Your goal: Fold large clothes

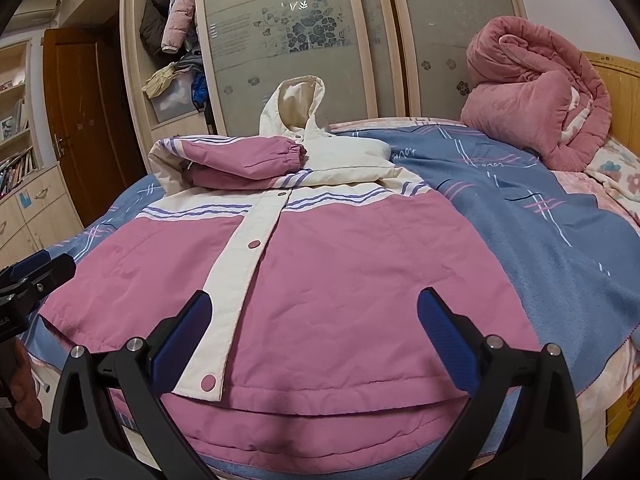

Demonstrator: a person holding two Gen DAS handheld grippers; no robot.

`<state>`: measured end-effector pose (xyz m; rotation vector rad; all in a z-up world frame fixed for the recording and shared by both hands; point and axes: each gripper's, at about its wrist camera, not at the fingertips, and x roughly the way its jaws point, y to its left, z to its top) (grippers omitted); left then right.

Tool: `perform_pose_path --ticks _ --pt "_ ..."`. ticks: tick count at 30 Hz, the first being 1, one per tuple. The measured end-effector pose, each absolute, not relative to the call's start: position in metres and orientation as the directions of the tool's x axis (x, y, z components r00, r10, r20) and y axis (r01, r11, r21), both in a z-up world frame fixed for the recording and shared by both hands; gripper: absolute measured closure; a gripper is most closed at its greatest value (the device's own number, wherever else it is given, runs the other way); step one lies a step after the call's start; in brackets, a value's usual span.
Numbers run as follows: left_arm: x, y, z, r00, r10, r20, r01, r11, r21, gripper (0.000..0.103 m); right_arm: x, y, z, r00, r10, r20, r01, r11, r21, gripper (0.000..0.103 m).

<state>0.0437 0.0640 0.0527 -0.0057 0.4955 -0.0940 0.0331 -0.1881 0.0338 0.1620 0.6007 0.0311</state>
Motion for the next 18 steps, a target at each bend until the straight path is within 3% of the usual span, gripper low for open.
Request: perform_pose_path --ticks 18 --pt "0.0452 0.0628 0.0508 0.876 -0.107 -0.470 0.102 0.994 -0.036 0.002 0.0311 -0.1898 0.0332 0.821 0.090 -0.564 0.017 0.983 0.182 0.001"
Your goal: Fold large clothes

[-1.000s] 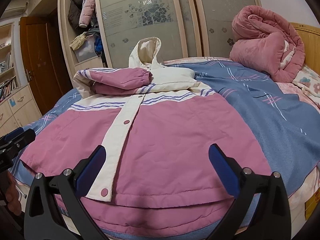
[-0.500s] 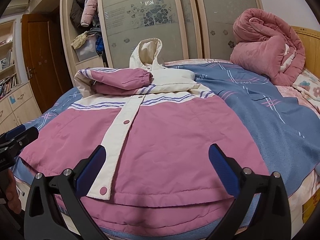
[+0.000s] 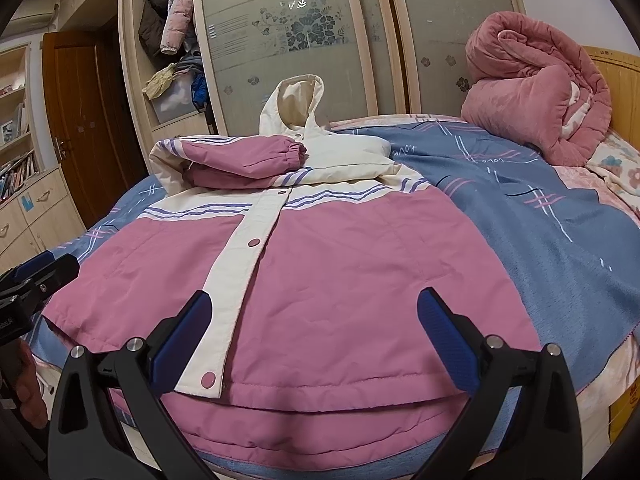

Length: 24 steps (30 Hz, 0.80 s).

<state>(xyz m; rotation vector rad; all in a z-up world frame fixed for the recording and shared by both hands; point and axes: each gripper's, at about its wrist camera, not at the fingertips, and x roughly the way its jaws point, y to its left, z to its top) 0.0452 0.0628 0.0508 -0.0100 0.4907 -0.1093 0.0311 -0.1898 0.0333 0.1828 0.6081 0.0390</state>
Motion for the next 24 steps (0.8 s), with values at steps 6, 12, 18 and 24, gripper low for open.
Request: perform_pose_path --ticks 6,12,18,24 --pt "0.043 0.066 0.053 0.879 -0.117 -0.463 0.105 0.993 -0.052 0.002 0.031 -0.195 0.032 0.823 0.089 -0.561 0.029 0.980 0.198 0.001" --pt "0.045 0.068 0.053 0.880 -0.115 -0.462 0.099 0.993 -0.058 0.002 0.034 -0.194 0.028 0.819 0.102 -0.565 0.031 0.975 0.220 0.001" --pt "0.047 0.074 0.058 0.882 -0.153 -0.446 0.122 0.988 -0.097 0.002 0.042 -0.200 0.024 0.812 0.181 -0.554 0.018 0.942 0.335 0.001" --pt "0.062 0.086 0.113 0.911 -0.163 -0.379 0.119 0.984 -0.136 0.002 0.058 -0.223 0.032 0.790 0.333 -0.514 0.026 0.821 0.571 0.001"
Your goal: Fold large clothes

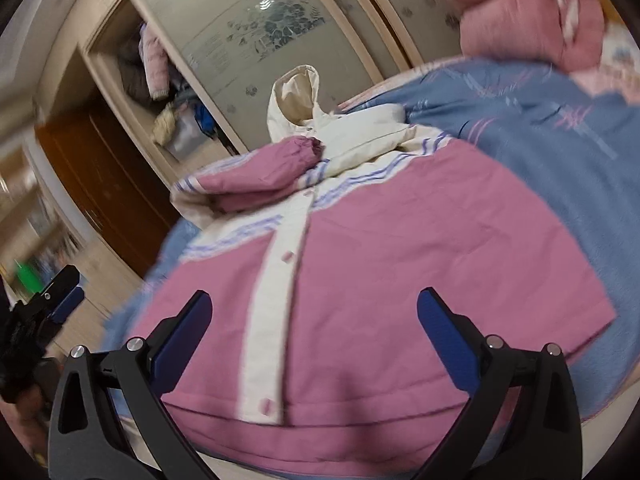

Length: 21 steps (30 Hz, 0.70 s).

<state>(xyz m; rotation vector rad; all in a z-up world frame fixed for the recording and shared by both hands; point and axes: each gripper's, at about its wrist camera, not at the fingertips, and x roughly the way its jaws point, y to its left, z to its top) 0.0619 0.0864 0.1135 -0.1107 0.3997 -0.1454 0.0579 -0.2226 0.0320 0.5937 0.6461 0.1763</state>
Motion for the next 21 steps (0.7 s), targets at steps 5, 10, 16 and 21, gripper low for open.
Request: perform_pose_path --ticks 5,10,16,21 --pt "0.087 0.094 0.133 0.933 -0.157 -0.323 0.113 0.982 -0.149 0.002 0.102 -0.228 0.053 0.761 0.441 -0.475 0.026 0.711 0.703 0.008" --pt "0.098 0.110 0.082 0.900 -0.168 -0.401 0.075 0.968 -0.238 0.002 0.181 -0.220 0.057 0.711 0.541 -0.449 0.060 0.590 0.805 0.026" --pt "0.102 0.117 0.094 0.928 -0.184 -0.323 0.101 0.961 -0.258 0.002 0.280 -0.211 0.038 0.686 0.552 -0.473 0.144 0.534 0.833 0.045" --pt "0.111 0.121 0.092 0.939 -0.172 -0.299 0.097 0.963 -0.250 0.002 0.338 -0.202 0.007 0.667 0.536 -0.517 0.219 0.523 0.824 0.049"
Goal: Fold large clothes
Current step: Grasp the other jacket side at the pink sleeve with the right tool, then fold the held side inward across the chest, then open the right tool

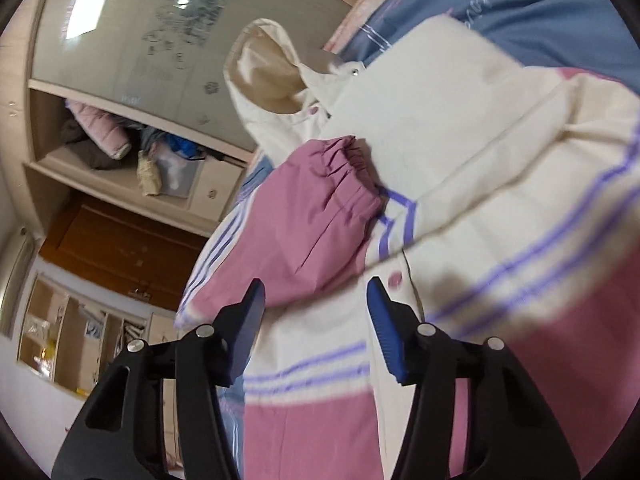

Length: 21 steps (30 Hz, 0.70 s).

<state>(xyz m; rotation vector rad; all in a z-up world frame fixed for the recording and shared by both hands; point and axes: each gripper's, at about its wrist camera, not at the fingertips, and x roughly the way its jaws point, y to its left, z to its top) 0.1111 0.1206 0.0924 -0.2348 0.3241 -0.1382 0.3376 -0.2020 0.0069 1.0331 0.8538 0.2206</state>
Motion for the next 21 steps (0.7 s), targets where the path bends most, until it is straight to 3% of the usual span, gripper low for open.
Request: perform_pose_path --ticks 5,12,14,16,21 --pt "0.118 0.122 0.091 0.946 -0.163 -0.281 0.110 0.974 -0.197 0.002 0.375 -0.201 -0.017 0.656 0.497 -0.567 0.277 0.541 0.794 0.049" --pt "0.121 0.132 0.090 0.941 -0.186 -0.281 0.123 0.966 -0.228 0.002 0.410 -0.190 -0.041 0.650 0.499 -0.573 0.323 0.501 0.803 0.050" --pt "0.124 0.132 0.089 0.941 -0.181 -0.286 0.117 0.967 -0.224 0.002 0.415 -0.190 -0.047 0.656 0.485 -0.579 0.347 0.487 0.801 0.060" --pt "0.126 0.133 0.088 0.939 -0.178 -0.294 0.112 0.968 -0.226 0.002 0.417 -0.189 -0.048 0.656 0.472 -0.589 0.359 0.491 0.794 0.077" --pt "0.125 0.140 0.089 0.942 -0.178 -0.283 0.108 0.963 -0.247 0.002 0.416 -0.183 -0.003 0.715 0.400 -0.573 0.268 0.601 0.753 0.088"
